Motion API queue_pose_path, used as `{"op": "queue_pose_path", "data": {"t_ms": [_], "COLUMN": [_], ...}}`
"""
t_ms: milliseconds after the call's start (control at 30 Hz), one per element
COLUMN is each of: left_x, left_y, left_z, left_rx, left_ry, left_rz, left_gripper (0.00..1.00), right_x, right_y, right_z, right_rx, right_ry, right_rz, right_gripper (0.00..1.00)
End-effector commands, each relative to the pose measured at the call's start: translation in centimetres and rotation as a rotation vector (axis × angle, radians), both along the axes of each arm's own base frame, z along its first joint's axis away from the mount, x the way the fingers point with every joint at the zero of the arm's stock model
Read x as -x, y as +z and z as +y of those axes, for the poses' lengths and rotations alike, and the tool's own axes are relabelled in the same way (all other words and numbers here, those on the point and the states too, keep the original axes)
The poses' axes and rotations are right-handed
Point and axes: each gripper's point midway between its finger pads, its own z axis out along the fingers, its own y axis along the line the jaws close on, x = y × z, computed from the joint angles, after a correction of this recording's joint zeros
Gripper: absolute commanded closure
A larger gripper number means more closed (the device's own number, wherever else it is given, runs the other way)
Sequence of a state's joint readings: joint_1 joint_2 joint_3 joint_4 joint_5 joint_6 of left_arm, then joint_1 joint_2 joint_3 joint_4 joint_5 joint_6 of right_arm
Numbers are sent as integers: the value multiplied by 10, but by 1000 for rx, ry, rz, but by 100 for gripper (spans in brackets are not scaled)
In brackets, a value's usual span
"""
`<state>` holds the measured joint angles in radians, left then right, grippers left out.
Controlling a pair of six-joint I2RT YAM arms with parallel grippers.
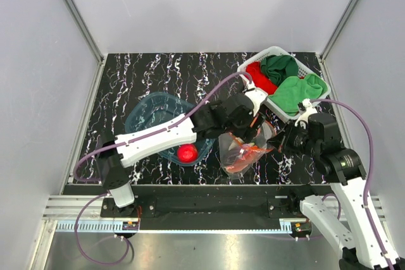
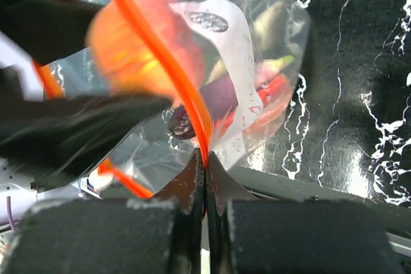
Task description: Open the zip-top bag and remove the fake food
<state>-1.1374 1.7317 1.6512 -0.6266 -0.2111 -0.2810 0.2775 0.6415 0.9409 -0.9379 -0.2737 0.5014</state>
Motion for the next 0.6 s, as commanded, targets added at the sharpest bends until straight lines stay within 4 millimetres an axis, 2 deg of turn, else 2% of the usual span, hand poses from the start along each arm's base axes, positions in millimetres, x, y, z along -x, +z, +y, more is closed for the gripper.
{"op": "queue_pose_path", "data": {"t_ms": [0, 33, 100, 133, 200, 233, 267, 300, 333, 467, 567], "left_x": [25, 34, 44, 49, 50, 53, 52, 50, 52, 39, 17], "left_y": [126, 145, 162, 176, 179, 193, 195, 189, 200, 194, 166], "left_z": [-25, -26, -25, -18, -10, 2, 9, 15, 29, 72, 116], "left_rx": [388, 447, 512, 549, 575, 606, 616, 612, 634, 603, 508], "left_ry": [-153, -198, -246, -256, -244, -235, -218, -201, -190, -82, 94], "left_rz": [-36, -34, -25, -36, -40, -62, -70, -69, -91, -139, -165], "left_gripper": [100, 100, 100, 100, 100, 100, 100, 100, 100, 100, 100], "right_x": [-7, -6, -6, -6, -6, -6, -6, -6, -6, -6, -5], "right_y": [-8, -10, -11, -10, -11, -12, -12, -12, -12, -11, -10], "right_z": [-3, -4, -4, -5, -3, -3, -3, -2, -2, -2, -2], "right_rx": [32, 34, 34, 34, 33, 33, 33, 32, 31, 28, 26], "right_ry": [-11, -14, -16, -19, -13, -12, -10, -7, -8, -7, -5], "right_rz": [18, 23, 23, 18, 21, 24, 26, 26, 27, 20, 13], "right_gripper": [100, 100, 100, 100, 100, 100, 100, 100, 100, 100, 100]}}
